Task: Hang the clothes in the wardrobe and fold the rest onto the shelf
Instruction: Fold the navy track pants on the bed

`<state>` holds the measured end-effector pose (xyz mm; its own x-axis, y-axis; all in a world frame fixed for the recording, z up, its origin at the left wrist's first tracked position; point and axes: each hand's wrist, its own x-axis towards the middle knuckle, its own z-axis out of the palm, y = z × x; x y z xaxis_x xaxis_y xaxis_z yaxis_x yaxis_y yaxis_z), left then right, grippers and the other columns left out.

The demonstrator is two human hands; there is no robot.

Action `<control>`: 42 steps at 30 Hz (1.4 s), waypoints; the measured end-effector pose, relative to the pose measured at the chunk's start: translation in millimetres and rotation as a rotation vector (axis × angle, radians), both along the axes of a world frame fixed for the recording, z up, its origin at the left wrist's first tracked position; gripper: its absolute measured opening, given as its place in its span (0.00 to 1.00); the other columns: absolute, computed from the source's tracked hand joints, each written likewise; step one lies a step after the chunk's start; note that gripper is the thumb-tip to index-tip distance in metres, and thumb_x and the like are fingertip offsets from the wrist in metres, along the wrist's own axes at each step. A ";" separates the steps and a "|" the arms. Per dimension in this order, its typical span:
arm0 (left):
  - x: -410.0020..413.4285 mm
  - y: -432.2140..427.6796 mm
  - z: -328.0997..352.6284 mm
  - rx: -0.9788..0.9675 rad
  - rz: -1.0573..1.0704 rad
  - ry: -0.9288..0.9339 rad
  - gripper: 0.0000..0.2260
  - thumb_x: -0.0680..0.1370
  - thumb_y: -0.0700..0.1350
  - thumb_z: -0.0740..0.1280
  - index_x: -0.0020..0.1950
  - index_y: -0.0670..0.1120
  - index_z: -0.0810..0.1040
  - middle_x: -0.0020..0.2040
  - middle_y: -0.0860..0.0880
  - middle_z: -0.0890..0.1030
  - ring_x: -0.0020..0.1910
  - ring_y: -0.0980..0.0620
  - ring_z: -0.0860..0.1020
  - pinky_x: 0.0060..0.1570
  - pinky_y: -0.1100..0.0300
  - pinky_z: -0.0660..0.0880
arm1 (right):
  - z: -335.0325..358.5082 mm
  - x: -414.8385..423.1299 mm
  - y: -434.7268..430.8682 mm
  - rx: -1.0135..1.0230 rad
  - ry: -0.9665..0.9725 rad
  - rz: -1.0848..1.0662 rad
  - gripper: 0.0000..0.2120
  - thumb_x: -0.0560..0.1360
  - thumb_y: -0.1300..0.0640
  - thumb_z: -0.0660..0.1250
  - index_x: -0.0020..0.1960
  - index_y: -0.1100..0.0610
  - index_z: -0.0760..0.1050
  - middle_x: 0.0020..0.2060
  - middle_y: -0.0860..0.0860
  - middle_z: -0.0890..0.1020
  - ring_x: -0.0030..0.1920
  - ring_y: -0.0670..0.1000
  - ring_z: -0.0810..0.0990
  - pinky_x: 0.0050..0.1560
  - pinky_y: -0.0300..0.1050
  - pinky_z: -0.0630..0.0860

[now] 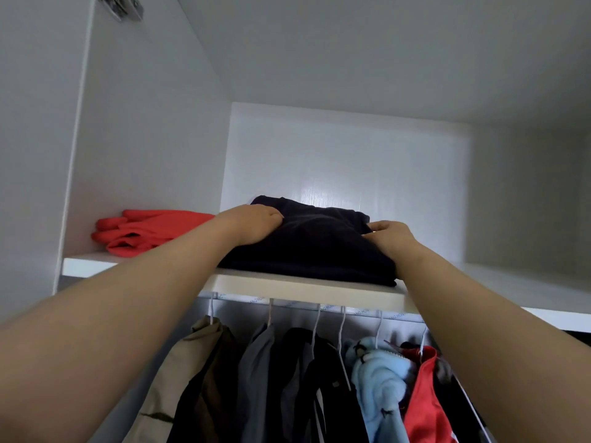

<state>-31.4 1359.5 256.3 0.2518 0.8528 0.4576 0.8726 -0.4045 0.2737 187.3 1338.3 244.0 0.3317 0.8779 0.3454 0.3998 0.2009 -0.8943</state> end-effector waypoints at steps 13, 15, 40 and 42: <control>-10.1 -28.8 -29.5 0.291 0.027 -0.265 0.16 0.79 0.46 0.55 0.63 0.55 0.75 0.64 0.51 0.76 0.62 0.45 0.72 0.60 0.52 0.69 | -20.3 -20.0 -52.2 0.281 -0.007 -0.206 0.08 0.73 0.62 0.58 0.36 0.56 0.70 0.32 0.48 0.71 0.35 0.50 0.68 0.33 0.40 0.65; -11.4 -41.4 -35.0 0.347 -0.021 -0.401 0.14 0.77 0.45 0.58 0.57 0.53 0.79 0.60 0.51 0.78 0.59 0.46 0.74 0.60 0.51 0.70 | -27.1 -27.7 -65.9 0.346 0.038 -0.178 0.06 0.73 0.62 0.59 0.39 0.56 0.72 0.33 0.47 0.73 0.35 0.48 0.69 0.34 0.40 0.66; 62.5 -392.1 -331.0 -0.502 -0.152 -1.063 0.12 0.76 0.36 0.63 0.38 0.52 0.77 0.38 0.51 0.79 0.37 0.53 0.77 0.36 0.66 0.74 | -299.1 -26.5 -415.4 -0.267 0.401 -0.045 0.07 0.75 0.64 0.62 0.40 0.55 0.75 0.34 0.52 0.76 0.31 0.48 0.71 0.30 0.38 0.69; 61.2 -429.3 -351.7 -0.587 -0.124 -1.015 0.12 0.76 0.36 0.62 0.38 0.50 0.77 0.39 0.49 0.79 0.37 0.53 0.77 0.36 0.67 0.73 | -320.0 -34.0 -452.4 -0.346 0.400 -0.044 0.07 0.74 0.64 0.63 0.40 0.56 0.75 0.33 0.52 0.76 0.31 0.48 0.72 0.31 0.39 0.70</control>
<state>29.8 930.2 -95.4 0.0942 0.9947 0.0415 0.1118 -0.0520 0.9924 153.3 886.0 -76.0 0.4174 0.9004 -0.1229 0.0149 -0.1420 -0.9898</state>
